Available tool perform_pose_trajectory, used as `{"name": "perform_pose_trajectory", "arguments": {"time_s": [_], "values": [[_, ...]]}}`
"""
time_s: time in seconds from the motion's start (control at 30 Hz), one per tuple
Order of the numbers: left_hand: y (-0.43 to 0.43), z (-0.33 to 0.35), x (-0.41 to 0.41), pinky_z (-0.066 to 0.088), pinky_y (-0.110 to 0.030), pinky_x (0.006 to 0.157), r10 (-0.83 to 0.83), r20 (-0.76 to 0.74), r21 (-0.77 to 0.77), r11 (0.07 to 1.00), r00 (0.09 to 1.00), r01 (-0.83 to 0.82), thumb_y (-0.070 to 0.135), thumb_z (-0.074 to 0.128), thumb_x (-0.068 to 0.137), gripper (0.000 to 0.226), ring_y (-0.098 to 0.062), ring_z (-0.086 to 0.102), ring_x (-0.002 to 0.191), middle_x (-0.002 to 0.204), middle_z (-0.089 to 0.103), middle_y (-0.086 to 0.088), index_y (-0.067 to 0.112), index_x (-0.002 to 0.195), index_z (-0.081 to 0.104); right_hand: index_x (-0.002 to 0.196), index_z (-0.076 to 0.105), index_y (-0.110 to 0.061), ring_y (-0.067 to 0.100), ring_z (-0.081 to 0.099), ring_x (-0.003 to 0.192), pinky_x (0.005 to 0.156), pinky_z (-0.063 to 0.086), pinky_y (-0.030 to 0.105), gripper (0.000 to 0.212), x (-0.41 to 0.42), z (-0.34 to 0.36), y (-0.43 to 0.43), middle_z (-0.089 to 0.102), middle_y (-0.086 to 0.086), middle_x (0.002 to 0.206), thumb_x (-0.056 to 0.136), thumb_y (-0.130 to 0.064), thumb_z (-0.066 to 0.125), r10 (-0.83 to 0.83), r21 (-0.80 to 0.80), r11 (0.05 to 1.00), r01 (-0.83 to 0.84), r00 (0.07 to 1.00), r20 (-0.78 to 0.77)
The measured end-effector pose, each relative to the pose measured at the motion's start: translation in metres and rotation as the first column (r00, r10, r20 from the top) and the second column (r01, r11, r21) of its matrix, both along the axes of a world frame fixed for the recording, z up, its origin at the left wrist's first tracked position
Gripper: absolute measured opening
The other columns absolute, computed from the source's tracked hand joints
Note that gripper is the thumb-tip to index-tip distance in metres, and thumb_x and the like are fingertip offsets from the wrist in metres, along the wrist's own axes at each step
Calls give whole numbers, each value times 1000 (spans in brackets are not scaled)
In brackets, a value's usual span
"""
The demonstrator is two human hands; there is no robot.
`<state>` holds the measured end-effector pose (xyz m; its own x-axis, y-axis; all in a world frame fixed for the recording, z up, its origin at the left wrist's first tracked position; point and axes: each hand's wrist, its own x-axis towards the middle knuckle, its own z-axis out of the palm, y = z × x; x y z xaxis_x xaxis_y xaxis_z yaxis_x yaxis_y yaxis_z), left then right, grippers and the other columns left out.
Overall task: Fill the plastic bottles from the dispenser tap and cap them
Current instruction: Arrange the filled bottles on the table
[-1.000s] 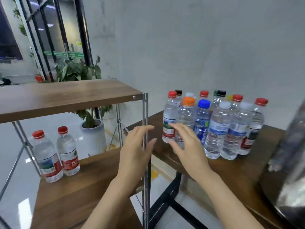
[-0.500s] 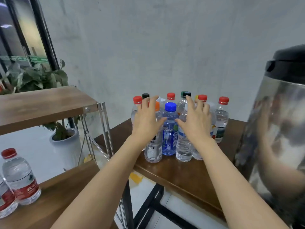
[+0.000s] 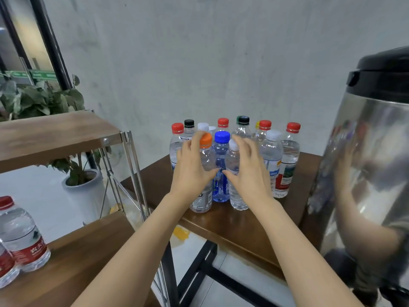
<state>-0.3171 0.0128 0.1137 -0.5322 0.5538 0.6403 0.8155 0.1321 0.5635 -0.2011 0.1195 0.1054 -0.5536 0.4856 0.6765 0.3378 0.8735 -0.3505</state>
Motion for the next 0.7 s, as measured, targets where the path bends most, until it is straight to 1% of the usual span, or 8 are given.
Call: {"name": "perform_pose_trajectory", "arguments": {"time_s": [0.13, 0.23, 0.33, 0.43, 0.5, 0.57, 0.63, 0.7], "values": [[-8, 0, 7, 55, -45, 86, -37, 24, 12, 999, 999, 37, 14, 86, 72, 95, -22, 58, 106, 129, 53, 3, 41, 141, 28, 151, 19, -33, 24, 54, 120, 77, 53, 37, 88, 3, -2, -6, 38, 2, 144, 85, -24, 77, 31, -25, 999, -31, 999, 8], [-13, -1, 15, 55, -42, 89, -58, 47, 44, 997, 997, 56, 13, 87, 71, 92, -20, 58, 110, 131, 52, 2, 37, 141, 33, 147, 21, -33, 25, 56, 115, 69, 56, 35, 88, 7, -7, -15, 43, 3, 137, 82, -23, 80, 54, 32, 998, -54, 998, -22], [-22, -5, 23, 56, -38, 89, -55, 34, 64, 997, 998, 53, 13, 88, 71, 91, -16, 60, 109, 132, 52, 3, 38, 141, 35, 145, 20, -35, 24, 57, 115, 64, 56, 30, 91, 11, -13, -25, 44, 4, 138, 79, -23, 82, 68, 60, 996, -66, 997, -36], [-38, -9, 31, 53, -28, 93, -66, 20, 89, 994, 998, 64, 13, 88, 71, 92, -7, 57, 108, 132, 53, 3, 36, 143, 36, 145, 24, -34, 24, 57, 117, 66, 53, 27, 92, 18, -16, -38, 45, 4, 139, 77, -22, 83, 86, 67, 994, -82, 995, -58], [-54, -11, 36, 53, -32, 93, -59, 13, 101, 993, 998, 57, 14, 89, 70, 92, -11, 58, 109, 130, 54, 3, 35, 143, 36, 145, 23, -36, 22, 56, 118, 71, 58, 34, 92, 24, -16, -48, 44, 2, 140, 77, -23, 83, 102, 62, 993, -98, 993, -58], [-73, -12, 40, 52, -33, 95, -39, -2, 103, 994, 999, 39, 17, 90, 68, 92, -14, 56, 112, 129, 55, 3, 36, 142, 37, 145, 22, -38, 21, 54, 120, 75, 58, 37, 91, 30, -15, -62, 44, 1, 141, 78, -25, 81, 137, 53, 990, -134, 989, -54], [-95, -12, 41, 48, -27, 97, -21, -12, 109, 994, 1000, 22, 17, 91, 66, 92, -15, 55, 115, 128, 56, 4, 37, 139, 38, 147, 24, -37, 18, 53, 121, 77, 55, 32, 88, 34, -14, -77, 44, -1, 142, 79, -28, 80, 178, 47, 983, -176, 983, -45], [-118, -11, 42, 39, -10, 95, 13, -21, 110, 994, 1000, -11, 14, 92, 64, 95, -11, 53, 114, 127, 56, 5, 39, 137, 38, 147, 26, -36, 16, 53, 119, 78, 50, 25, 88, 36, -13, -93, 44, -2, 143, 79, -28, 81, 220, 45, 975, -219, 975, -33]]}}
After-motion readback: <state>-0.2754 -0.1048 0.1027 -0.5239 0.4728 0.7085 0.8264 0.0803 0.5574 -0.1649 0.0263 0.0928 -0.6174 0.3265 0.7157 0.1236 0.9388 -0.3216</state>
